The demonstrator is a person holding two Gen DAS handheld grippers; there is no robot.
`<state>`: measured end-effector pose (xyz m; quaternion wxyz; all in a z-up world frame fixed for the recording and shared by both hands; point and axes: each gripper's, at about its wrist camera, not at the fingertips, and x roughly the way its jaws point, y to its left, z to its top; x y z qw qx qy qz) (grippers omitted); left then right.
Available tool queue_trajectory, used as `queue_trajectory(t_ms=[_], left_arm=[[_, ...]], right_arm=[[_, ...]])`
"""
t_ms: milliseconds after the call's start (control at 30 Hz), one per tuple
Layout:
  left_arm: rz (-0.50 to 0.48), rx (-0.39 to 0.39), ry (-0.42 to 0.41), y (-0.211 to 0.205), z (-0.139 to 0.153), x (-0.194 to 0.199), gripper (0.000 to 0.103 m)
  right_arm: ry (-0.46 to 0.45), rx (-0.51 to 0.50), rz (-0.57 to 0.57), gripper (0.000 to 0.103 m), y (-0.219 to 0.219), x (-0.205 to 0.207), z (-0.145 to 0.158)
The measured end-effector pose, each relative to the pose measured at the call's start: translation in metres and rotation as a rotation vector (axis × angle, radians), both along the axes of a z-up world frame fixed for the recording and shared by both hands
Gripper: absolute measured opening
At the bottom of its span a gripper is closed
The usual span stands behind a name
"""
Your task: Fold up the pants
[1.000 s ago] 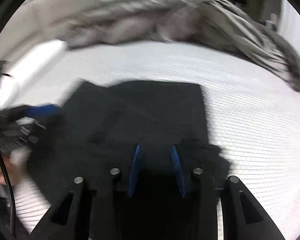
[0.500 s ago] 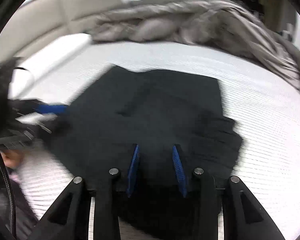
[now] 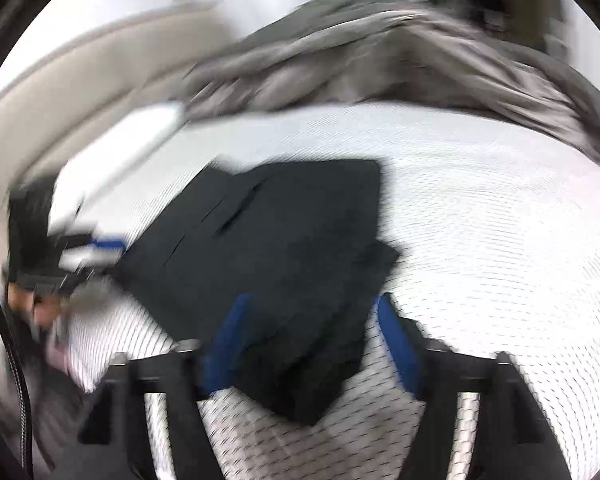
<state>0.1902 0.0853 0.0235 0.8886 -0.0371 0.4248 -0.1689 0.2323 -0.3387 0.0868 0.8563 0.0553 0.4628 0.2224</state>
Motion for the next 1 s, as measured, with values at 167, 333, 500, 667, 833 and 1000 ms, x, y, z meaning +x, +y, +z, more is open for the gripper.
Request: queue_trajectory(t_ms=[167,333,500,667,833,1000], left_arm=[[0.161,-0.084,0.157,0.023,-0.031,0.029,0.035],[0.164,-0.035,0.117,0.016,-0.026,0.046,0.029],[0.216,0.003,0.103,0.009,-0.033,0.061,0.03],[0.232,0.037,0.075,0.0,-0.023,0.054,0.031],[0.266,0.045,0.018,-0.003,-0.002,0.024,0.055],[0.274,0.058,-0.112,-0.02,0.022,-0.026,0.086]], right_arm=[[0.257,0.162,-0.099,0.045,-0.004,0.056,-0.058],[0.244,0.277,-0.14,0.03,-0.007,0.05,-0.052],[0.166,0.155,-0.188,0.031,0.013,0.066,-0.048],[0.146,0.052,-0.17,0.059,0.01,0.063,-0.036],[0.007,-0.022,-0.142,0.093,0.016,0.043,-0.005],[-0.094,-0.004,-0.068,0.103,0.028,0.01,0.024]])
